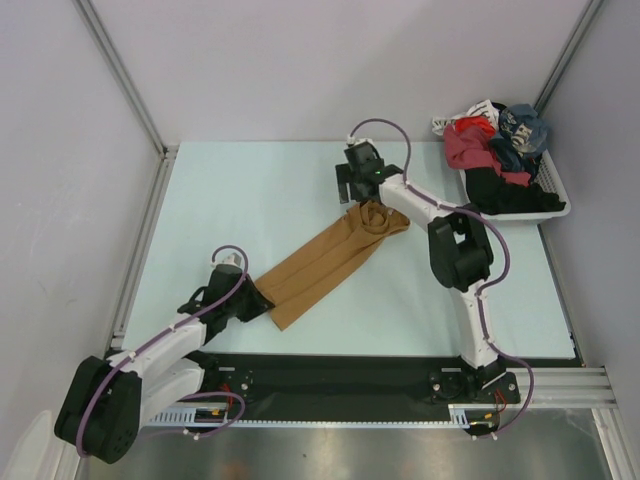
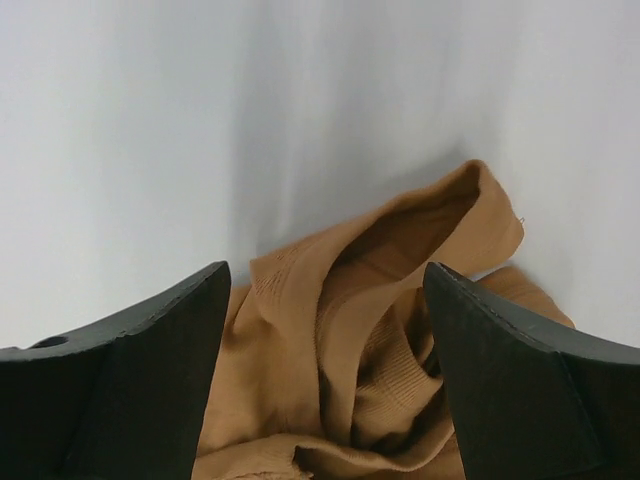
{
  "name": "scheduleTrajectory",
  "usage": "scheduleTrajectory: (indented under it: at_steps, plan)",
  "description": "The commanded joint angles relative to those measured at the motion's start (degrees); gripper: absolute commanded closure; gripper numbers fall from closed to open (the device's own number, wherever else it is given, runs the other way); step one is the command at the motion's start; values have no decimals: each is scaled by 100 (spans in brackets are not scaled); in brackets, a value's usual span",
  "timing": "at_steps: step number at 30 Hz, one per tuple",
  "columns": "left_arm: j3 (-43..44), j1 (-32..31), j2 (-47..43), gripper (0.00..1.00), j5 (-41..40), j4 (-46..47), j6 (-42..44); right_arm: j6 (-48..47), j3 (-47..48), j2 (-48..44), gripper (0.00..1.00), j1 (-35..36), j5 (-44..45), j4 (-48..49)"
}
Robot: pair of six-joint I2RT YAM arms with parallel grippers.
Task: Fold and stack the tank tops
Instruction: Fold the tank top
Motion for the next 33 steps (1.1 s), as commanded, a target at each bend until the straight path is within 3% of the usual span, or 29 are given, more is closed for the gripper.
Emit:
scheduleTrajectory:
  at_steps: [1,11,20,26,27,28,30,31,33]
  plan:
    - [-33,-43,103,100,-75,-111,162,-938,596,202,16,321,831,-491]
    - [-24,-43,155,100,-75,-85,198,-2231,1635,1415,14,1132,2580,-958]
    - [37,-43,156,100,-136,-146,215,-2706,1847,1891,16,1079,3616,-949]
    - [2,-43,50,100,-197,-234,180,-2504,2075,1962,23,684,3767,-1064]
    - [2,-43,33,100,-206,-243,171,-2469,2093,1962,26,631,3767,-1064]
    - [-6,-35,24,100,-206,-243,163,-2425,2206,1979,41,492,3759,-1064]
    - [2,-43,50,100,-215,-234,162,-2285,2435,2049,58,368,3645,-1230]
    - [20,-43,67,100,-215,-243,171,-2249,2601,2093,73,254,3575,-1326]
    - [37,-43,103,100,-198,-251,180,-2100,2953,2199,93,157,3556,-1520]
